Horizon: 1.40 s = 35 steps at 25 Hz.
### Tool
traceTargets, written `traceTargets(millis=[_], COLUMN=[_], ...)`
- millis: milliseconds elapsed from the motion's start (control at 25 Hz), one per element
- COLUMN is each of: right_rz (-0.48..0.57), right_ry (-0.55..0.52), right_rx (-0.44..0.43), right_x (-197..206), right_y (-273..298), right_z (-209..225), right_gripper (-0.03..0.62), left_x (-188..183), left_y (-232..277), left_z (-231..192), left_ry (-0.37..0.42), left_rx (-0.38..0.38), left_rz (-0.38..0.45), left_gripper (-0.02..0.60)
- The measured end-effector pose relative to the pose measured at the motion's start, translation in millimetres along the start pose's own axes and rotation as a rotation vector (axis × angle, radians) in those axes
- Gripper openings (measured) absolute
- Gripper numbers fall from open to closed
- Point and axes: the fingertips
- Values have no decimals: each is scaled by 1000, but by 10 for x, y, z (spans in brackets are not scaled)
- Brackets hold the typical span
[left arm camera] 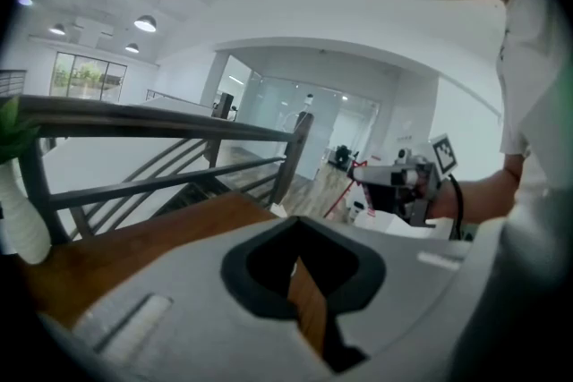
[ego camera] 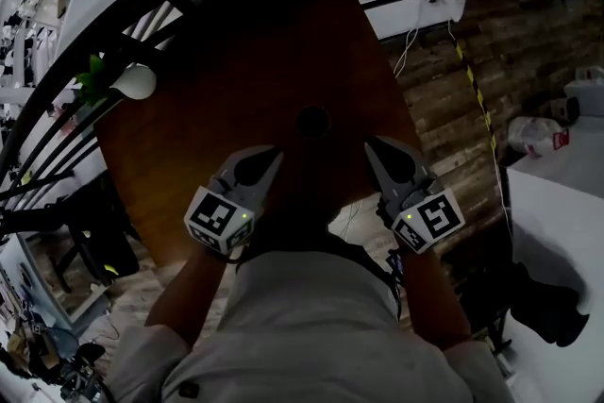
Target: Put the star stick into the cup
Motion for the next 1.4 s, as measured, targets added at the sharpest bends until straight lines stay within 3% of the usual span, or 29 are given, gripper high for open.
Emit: traceTargets(millis=[280,920,1400], right_rz=[-47,-117,-100], right_ry=[25,13,46], right_rx=[-14,-7,19], right_x=[370,901,1064], right_y=[292,716,851], right_z=[76,231,286], right_gripper=[25,25,25], left_x=[317,650,850], left_y=[160,451,516], left_z=[-244,-575,-689], left_ry=[-42,-85,-136], left_rx=[-1,18,20], left_rz=[-25,-55,-61], left_gripper=[3,3,3])
Point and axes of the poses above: the fingertips, and each gripper's own axes: y forward along the fingers, z to its right, x out of its underside, and after that the axes turned 2 degrees about x, right-handed
